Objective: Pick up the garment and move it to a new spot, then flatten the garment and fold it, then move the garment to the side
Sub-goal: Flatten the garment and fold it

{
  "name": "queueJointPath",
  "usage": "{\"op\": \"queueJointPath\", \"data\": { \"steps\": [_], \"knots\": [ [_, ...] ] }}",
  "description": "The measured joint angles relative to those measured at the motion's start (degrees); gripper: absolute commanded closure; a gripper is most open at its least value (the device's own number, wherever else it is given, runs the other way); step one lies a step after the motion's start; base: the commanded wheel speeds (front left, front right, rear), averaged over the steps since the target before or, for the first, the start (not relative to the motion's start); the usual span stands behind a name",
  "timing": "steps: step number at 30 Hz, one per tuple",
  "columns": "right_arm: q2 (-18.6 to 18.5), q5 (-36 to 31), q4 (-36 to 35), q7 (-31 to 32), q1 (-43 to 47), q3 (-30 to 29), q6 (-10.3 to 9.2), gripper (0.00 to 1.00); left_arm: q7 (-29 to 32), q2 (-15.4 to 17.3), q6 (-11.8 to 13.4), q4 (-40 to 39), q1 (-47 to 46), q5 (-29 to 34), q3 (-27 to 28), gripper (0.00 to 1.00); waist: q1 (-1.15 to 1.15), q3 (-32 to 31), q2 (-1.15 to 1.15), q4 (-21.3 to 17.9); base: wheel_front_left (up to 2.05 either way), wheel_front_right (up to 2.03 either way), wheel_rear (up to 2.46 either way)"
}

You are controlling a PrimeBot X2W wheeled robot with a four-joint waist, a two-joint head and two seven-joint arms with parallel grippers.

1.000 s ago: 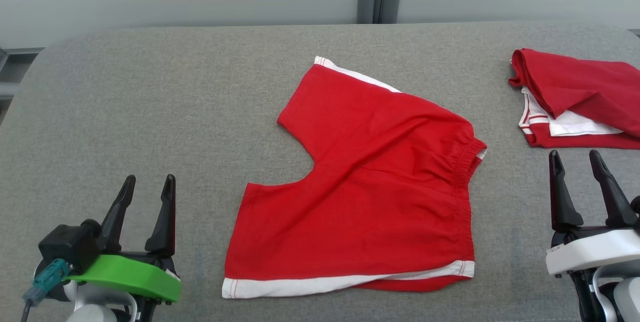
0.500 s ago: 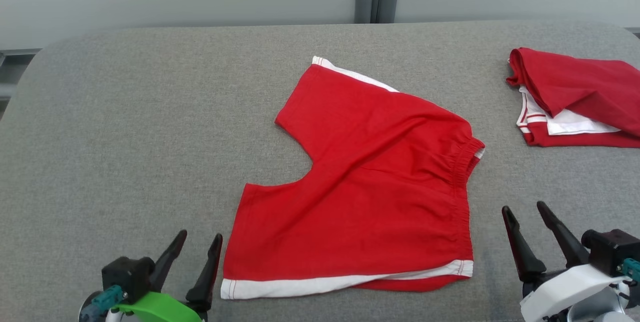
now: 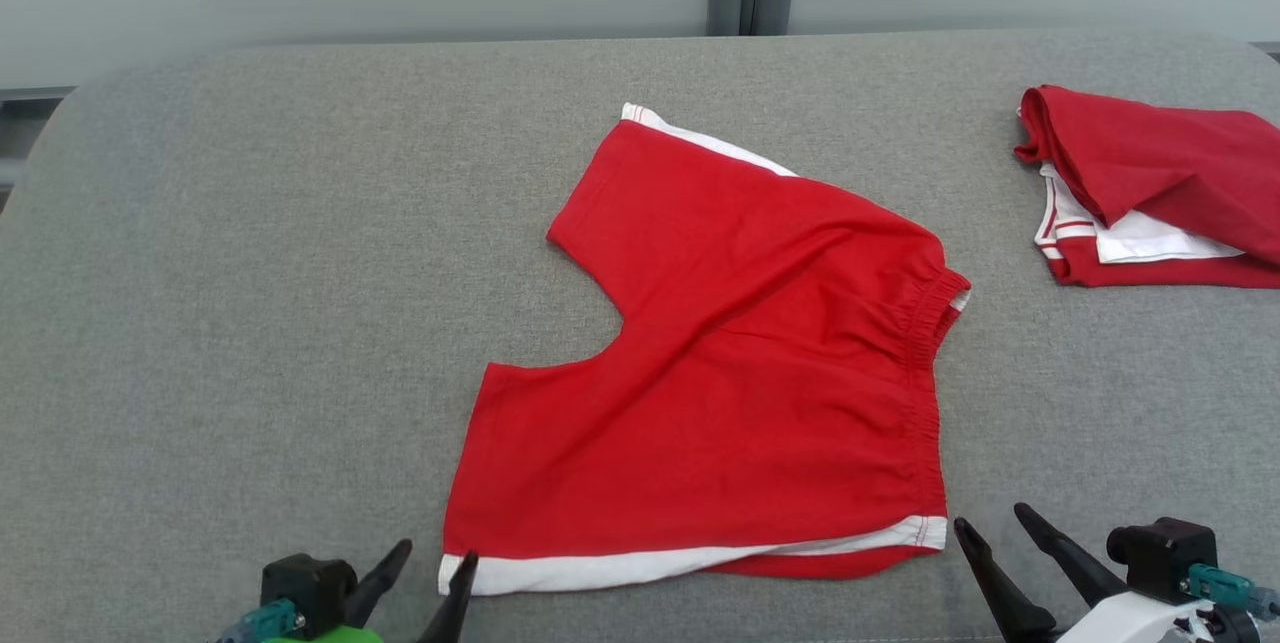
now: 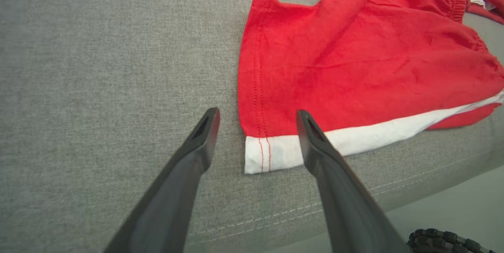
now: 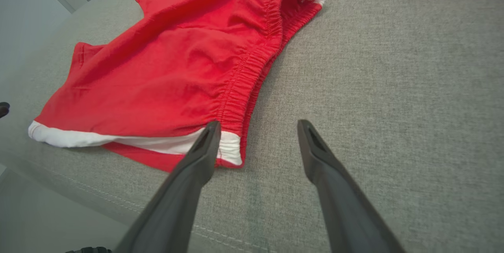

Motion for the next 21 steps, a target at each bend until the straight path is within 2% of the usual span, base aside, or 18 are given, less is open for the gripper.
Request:
{"op": "queueJointPath", "data": {
  "steps": [10,21],
  "knots": [
    [0.0,0.5,1.9,2.3,-0.3,2.9,1.02,0.0,5.2,-0.1,-1.2,3.5,0.1,-1.0,-1.8,0.0,0.0,0.7,0.0,0.1,0.0,0.0,0.0],
    [0.3,0.5,2.9,2.9,-3.6,5.1,1.68,0.0,7.0,-1.3,-1.7,5.3,-1.1,-2.0,-2.4,0.0,0.0,1.5,0.0,0.1,0.0,0.0,0.0]
  ]
}}
